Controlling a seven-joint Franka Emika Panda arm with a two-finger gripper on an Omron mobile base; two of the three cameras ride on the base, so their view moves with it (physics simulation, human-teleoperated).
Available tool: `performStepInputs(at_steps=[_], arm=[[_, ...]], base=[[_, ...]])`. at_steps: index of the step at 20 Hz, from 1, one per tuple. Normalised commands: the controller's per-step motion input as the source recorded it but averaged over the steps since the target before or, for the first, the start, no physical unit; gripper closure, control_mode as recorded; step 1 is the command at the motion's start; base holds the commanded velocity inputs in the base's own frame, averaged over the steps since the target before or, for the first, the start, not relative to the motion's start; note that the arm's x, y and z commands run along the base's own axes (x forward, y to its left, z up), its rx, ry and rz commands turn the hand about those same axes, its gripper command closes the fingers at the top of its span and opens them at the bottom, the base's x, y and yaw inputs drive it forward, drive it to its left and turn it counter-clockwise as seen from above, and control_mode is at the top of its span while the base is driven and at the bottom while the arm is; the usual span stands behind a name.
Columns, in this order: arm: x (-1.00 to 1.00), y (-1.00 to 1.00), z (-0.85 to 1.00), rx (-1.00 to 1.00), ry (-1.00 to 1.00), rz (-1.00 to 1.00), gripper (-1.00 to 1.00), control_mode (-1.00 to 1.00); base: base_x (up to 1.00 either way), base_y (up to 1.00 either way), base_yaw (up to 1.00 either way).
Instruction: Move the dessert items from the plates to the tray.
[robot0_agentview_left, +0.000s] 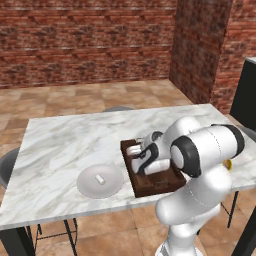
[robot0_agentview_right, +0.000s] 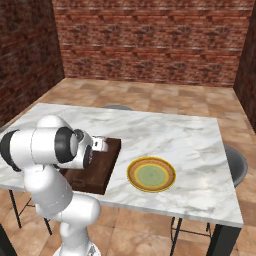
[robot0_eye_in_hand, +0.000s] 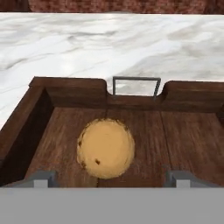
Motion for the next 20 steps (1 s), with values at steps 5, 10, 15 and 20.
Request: performStepInputs(at_steps=[5,10,15,20], arm=[[-0.35,0.00,0.63,0.00,-0.17,0.00,-1.00,-1.00],[-0.33,0.00,0.64,0.00,-0.14,0.00,-1.00,-1.00],[-0.40,0.00,0.63,0.00,-0.04,0.00,-1.00,-1.00],[-0.53,0.00,0.41,0.00,0.00,0.00,-1.00,-1.00]], base=[[0.00,0.00,0.00],[0.00,0.00,0.00],[0.00,0.00,0.00],[0.00,0.00,0.00]])
